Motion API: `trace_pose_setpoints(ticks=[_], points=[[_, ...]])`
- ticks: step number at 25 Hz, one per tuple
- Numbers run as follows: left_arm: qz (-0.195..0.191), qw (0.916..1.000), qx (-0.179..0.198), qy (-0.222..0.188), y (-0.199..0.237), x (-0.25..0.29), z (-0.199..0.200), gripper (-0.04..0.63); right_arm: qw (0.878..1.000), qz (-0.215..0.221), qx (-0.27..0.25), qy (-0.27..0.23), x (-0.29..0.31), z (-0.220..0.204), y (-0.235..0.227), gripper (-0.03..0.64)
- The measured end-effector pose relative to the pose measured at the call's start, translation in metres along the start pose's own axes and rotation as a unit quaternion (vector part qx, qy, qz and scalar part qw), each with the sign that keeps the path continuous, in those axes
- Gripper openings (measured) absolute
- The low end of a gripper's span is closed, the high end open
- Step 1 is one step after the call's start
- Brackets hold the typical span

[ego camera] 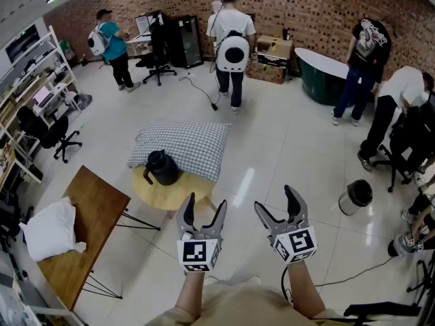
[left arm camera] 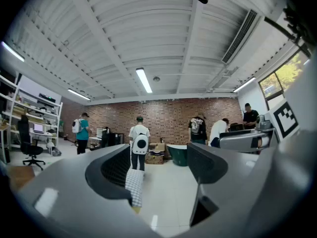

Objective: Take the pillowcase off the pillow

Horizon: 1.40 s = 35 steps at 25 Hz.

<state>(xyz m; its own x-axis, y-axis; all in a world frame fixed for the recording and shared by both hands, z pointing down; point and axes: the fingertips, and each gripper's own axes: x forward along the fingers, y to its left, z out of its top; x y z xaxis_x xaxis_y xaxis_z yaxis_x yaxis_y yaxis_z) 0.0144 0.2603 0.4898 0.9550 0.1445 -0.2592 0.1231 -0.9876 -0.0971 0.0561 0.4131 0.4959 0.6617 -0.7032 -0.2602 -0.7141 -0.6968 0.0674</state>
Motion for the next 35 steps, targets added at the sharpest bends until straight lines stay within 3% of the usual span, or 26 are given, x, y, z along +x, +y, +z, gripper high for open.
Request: trace_pose_setpoints(ticks=[3, 7, 10, 16, 20, 25, 29, 35], points=[[0.040, 0.9992, 0.003, -0.003, 0.003, -0.009, 0.010, 0.345, 0.999, 0.041, 0.006, -0.008, 0.009, 0.008, 0.002, 0.397], [0.109, 0.9936, 0.031, -0.001, -0.051, 0.007, -0.025, 0.343, 0.992, 0.120, 0.029, -0.022, -0.001, -0.030, -0.050, 0.394], [0.176, 0.9835, 0.042, 0.005, -0.075, 0.010, -0.036, 0.342, 0.978, 0.203, 0.049, -0.025, 0.004, -0.042, -0.063, 0.393], [0.273, 0.9591, 0.072, 0.023, -0.041, 0.003, -0.044, 0.342, 0.939, 0.331, 0.082, -0.040, 0.061, -0.053, -0.017, 0.391], [0.328, 0.9393, 0.093, 0.038, -0.010, 0.031, -0.048, 0.341, 0.912, 0.393, 0.110, -0.044, 0.115, -0.064, -0.014, 0.391], [0.388, 0.9138, 0.110, 0.050, 0.022, -0.004, -0.039, 0.341, 0.881, 0.454, 0.128, -0.036, 0.136, -0.069, 0.038, 0.391], [0.445, 0.8868, 0.113, 0.053, 0.042, -0.024, -0.047, 0.341, 0.851, 0.505, 0.139, -0.036, 0.158, -0.075, 0.065, 0.391], [0.517, 0.8462, 0.103, 0.075, 0.090, -0.010, -0.048, 0.341, 0.808, 0.565, 0.161, -0.030, 0.226, -0.084, 0.093, 0.390]])
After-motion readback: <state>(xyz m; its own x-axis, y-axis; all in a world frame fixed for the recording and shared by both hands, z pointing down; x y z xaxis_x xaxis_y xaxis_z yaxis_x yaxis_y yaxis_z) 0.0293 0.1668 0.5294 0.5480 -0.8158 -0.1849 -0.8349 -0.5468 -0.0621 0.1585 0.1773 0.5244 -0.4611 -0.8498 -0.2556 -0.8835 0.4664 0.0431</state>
